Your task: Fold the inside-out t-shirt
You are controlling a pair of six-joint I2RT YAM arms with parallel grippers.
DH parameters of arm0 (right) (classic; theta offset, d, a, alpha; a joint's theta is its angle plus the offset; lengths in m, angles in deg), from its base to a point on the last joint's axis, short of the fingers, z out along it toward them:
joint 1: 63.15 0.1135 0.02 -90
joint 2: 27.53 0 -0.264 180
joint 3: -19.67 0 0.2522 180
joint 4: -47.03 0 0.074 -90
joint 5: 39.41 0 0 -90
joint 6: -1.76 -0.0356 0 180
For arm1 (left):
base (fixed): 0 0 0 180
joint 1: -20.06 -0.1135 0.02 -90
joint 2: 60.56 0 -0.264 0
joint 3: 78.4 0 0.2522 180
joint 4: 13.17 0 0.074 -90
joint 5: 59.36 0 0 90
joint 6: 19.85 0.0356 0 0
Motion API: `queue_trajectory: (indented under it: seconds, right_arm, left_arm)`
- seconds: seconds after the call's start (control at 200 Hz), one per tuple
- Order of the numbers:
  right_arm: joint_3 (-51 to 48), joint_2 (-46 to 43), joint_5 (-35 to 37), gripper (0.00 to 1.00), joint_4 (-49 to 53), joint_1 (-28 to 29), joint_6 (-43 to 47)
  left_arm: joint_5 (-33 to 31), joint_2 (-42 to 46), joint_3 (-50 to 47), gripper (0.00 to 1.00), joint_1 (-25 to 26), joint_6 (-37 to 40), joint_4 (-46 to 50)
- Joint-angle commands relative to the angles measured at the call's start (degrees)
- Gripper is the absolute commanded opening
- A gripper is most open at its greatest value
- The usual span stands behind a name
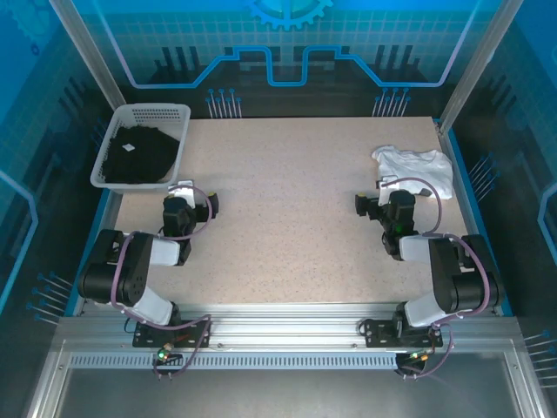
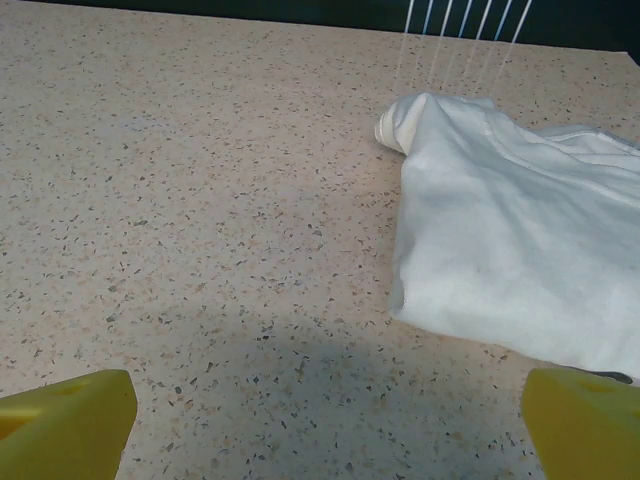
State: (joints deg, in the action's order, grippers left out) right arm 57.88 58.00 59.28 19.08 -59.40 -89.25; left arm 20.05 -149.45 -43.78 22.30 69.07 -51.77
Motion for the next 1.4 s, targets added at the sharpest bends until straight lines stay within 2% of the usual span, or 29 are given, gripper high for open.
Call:
queue_trajectory:
  seconds: [0.0, 1.01, 1.11, 1.23, 1.301, 1.391]
  right_arm:
    - [-0.09, 0.60, -0.44, 1.00, -2.32, 0.58, 0.49]
    - [-0.07, 0.43, -1.97, 1.00, -2.20, -0.10, 0.26]
    - [1.14, -2.96, 2.17, 1.00, 2.50, 0.38, -0.82]
    - [4.37, -11.68, 8.48, 1.00, 16.75, 0.21, -6.18]
    - [3.60, -17.79, 9.96, 1.00, 19.46, -0.21, -9.78]
    - [4.08, -26.06, 11.74, 1.00, 25.67, -1.32, -16.34]
  left_arm:
    - [1.36, 0.25, 0.93, 0.99, -0.66, 0.90, -0.33]
    - [0.55, 0.38, 1.01, 0.99, -0.83, 0.62, -0.14]
    - [-3.35, 4.59, 2.37, 0.99, -1.14, -1.34, 6.27]
    - [-6.60, 12.29, 4.68, 0.99, -1.19, -2.66, 16.57]
    - [-9.35, 17.40, 5.92, 0.99, -1.27, -7.52, 22.65]
    - [-5.79, 23.62, 9.59, 0.99, -1.62, -15.05, 34.03]
